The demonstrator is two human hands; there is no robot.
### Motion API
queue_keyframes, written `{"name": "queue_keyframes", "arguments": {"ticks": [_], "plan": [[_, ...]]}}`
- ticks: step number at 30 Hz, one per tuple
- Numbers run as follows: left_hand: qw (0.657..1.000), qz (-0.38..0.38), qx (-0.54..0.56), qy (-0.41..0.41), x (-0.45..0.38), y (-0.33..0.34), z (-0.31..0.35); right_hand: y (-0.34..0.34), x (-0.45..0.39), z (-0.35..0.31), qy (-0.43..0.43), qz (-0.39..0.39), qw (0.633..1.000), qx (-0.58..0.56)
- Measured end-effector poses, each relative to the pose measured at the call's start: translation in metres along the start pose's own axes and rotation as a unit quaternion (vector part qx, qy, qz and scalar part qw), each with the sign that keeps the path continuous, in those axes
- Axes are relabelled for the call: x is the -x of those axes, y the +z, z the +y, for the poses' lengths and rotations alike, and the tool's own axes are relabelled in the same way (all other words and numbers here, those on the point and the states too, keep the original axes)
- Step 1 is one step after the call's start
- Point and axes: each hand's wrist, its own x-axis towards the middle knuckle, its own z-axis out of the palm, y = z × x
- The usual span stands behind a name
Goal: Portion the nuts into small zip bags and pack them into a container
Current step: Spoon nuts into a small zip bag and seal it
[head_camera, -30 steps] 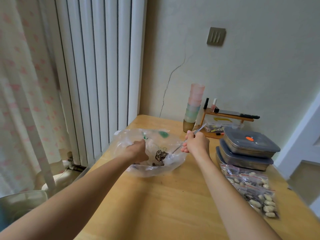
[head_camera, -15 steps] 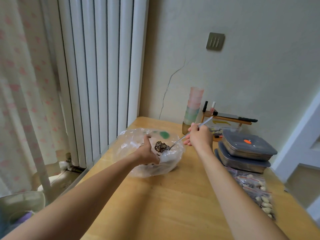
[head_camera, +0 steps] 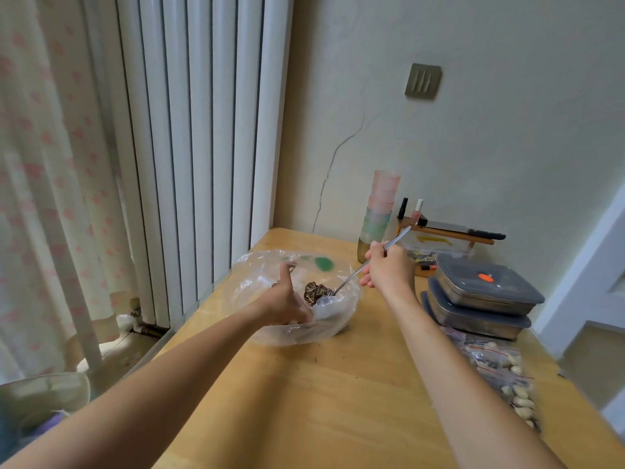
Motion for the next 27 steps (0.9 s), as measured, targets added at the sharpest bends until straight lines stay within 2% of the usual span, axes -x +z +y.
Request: {"name": "queue_keyframes", "arguments": {"ticks": [8, 15, 19, 27], "plan": [[0.997, -0.042, 0.039, 0.049, -0.001, 0.000, -0.005, 0.006, 0.002, -0.005, -0.085, -0.054, 0.995, 0.015], [0.996, -0.010, 0.084, 0.022, -0.008, 0.006, -0.006, 0.004, 0.010, -0.019, -0.200, -0.089, 0.973, 0.073], [0.996, 0.002, 0.084, 0.020, -0.009, 0.009, -0.005, 0.005, 0.012, -0.022, -0.258, -0.071, 0.959, 0.094], [0.996, 0.025, 0.084, 0.027, -0.007, 0.010, 0.002, 0.006, 0.010, -0.026, -0.276, -0.049, 0.957, 0.078]]}}
